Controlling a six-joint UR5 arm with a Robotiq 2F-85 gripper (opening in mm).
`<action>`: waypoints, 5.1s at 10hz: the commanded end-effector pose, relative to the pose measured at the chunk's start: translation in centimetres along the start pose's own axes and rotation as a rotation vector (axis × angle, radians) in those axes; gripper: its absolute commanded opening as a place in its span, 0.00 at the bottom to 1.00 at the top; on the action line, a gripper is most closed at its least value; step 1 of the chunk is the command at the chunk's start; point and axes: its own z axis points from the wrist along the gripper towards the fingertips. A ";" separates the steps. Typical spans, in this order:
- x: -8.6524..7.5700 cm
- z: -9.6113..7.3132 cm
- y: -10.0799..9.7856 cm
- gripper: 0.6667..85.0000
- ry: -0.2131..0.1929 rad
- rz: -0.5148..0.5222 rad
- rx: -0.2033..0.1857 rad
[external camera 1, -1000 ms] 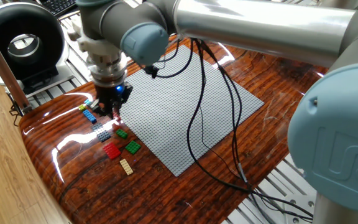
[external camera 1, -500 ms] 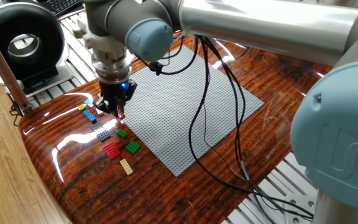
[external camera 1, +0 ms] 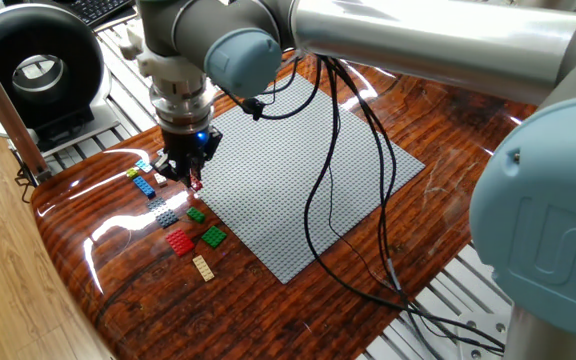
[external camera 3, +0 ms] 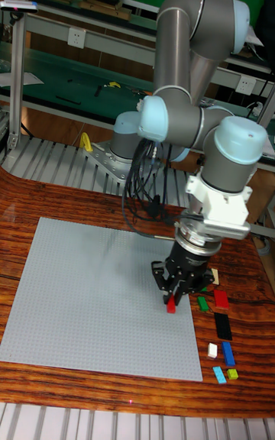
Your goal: Build with small Lego blocks
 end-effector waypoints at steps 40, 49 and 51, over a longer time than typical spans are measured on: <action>-0.6 2.9 -0.2 0.40 -0.018 -0.038 -0.107; -0.5 2.6 -1.1 0.47 -0.018 -0.056 -0.092; -0.5 2.6 -1.2 0.40 -0.018 -0.051 -0.087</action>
